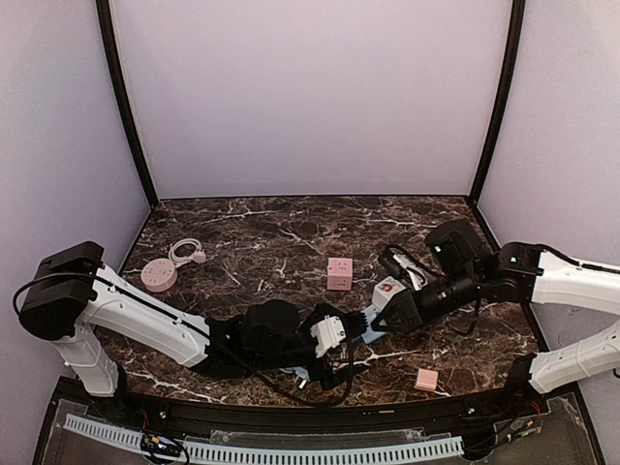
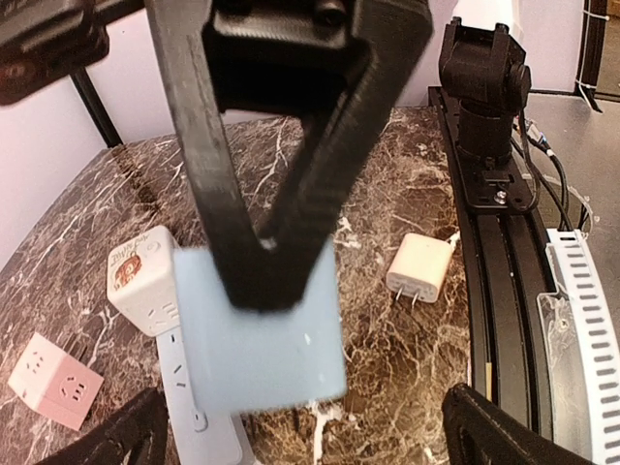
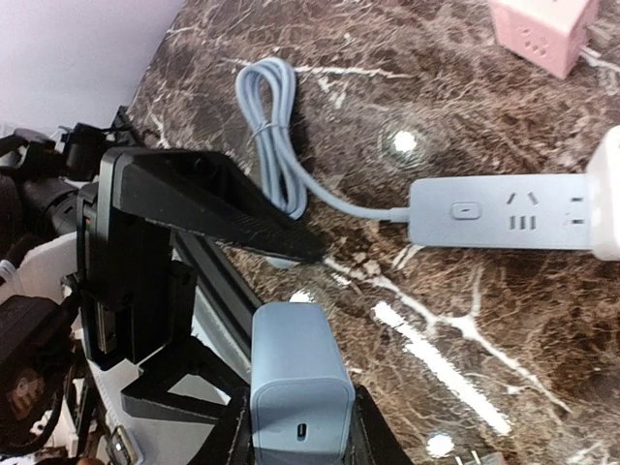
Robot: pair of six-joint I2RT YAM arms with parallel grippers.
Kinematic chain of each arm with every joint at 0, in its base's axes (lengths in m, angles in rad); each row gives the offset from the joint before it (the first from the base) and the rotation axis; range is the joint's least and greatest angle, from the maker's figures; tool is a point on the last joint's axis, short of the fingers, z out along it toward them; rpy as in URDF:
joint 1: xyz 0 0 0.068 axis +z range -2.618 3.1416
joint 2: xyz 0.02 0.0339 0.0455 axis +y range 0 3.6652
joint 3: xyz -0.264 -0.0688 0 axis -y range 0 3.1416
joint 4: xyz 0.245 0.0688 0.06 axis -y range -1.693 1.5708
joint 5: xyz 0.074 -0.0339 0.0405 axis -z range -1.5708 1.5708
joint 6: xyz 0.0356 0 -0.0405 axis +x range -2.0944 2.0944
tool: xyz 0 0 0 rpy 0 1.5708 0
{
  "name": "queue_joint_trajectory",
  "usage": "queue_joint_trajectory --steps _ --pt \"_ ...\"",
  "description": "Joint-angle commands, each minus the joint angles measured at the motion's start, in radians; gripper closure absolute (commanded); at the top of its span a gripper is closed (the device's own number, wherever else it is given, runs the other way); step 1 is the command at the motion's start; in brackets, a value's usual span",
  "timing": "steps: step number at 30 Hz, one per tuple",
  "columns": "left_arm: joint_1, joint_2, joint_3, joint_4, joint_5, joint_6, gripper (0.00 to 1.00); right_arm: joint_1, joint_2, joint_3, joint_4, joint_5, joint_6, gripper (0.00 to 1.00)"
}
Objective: Insert the plug
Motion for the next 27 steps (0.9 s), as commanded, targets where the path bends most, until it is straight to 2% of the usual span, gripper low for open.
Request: queue_joint_trajectory --steps 1,2,6,12,19,27 --pt "-0.003 -0.057 -0.065 -0.021 -0.05 -0.039 0.01 0.004 -0.012 0.088 -0.12 0.241 -0.077 1.0" --pt "-0.002 -0.056 -0.072 -0.03 -0.054 -0.046 0.01 0.005 -0.01 0.101 -0.144 0.307 -0.092 1.0" --pt "0.012 -0.039 -0.095 -0.058 -0.066 -0.084 0.01 0.007 -0.001 0.145 -0.188 0.405 -0.165 1.0" --pt "0.068 0.0 -0.105 -0.075 -0.012 -0.16 0.02 0.017 0.041 0.22 -0.213 0.6 -0.333 1.0" --pt "0.118 0.068 -0.074 -0.123 0.013 -0.217 0.02 0.035 0.078 0.245 -0.143 0.712 -0.537 1.0" --pt "0.134 0.129 -0.031 -0.152 0.017 -0.196 0.05 0.064 0.086 0.208 -0.12 0.73 -0.724 1.0"
